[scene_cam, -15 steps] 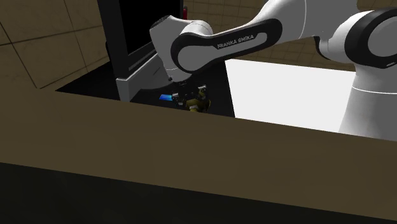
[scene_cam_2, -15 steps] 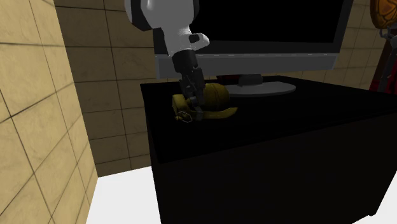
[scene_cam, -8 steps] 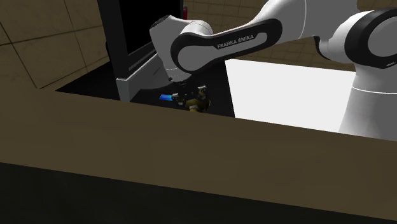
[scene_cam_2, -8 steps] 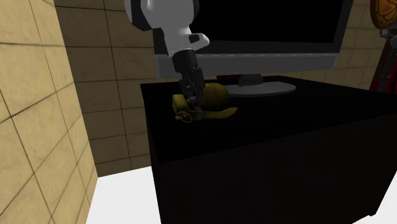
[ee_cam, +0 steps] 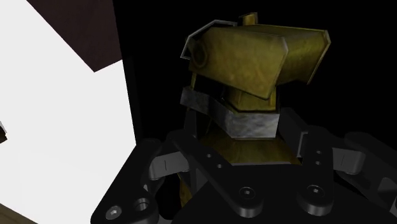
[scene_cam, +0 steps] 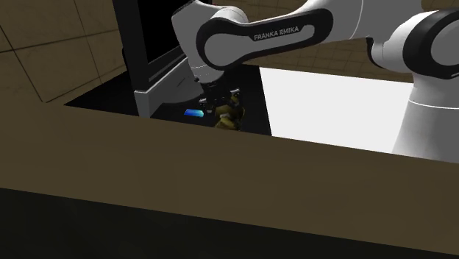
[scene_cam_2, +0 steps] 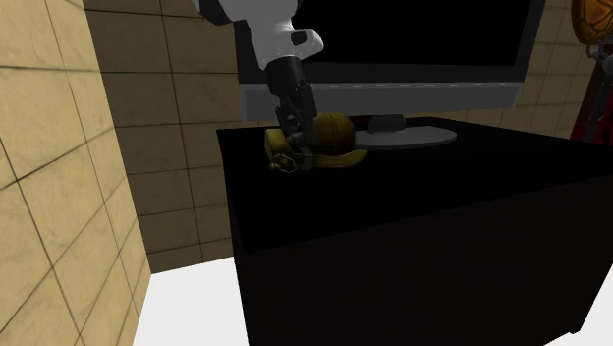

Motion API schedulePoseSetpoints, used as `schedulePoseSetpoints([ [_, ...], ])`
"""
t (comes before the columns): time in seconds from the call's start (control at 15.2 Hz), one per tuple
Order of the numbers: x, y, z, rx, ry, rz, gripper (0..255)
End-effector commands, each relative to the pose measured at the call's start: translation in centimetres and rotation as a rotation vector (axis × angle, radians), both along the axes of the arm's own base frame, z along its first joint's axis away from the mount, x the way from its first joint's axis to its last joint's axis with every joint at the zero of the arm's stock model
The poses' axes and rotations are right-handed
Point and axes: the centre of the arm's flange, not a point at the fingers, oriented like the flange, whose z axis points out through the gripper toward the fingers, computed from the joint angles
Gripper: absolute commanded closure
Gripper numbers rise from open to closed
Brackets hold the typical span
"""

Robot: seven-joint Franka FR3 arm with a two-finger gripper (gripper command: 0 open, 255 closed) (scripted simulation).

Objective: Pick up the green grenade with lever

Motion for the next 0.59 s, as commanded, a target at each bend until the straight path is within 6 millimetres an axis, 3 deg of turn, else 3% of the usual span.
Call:
schedulePoseSetpoints([
  [0.0,0.0,0.0,1.1,0.000,-0.001,0.000,255],
  [0.4,0.0,0.0,4.2,0.000,-0.001,0.000,255],
  [0.53,0.0,0.0,4.3,0.000,-0.001,0.000,255],
])
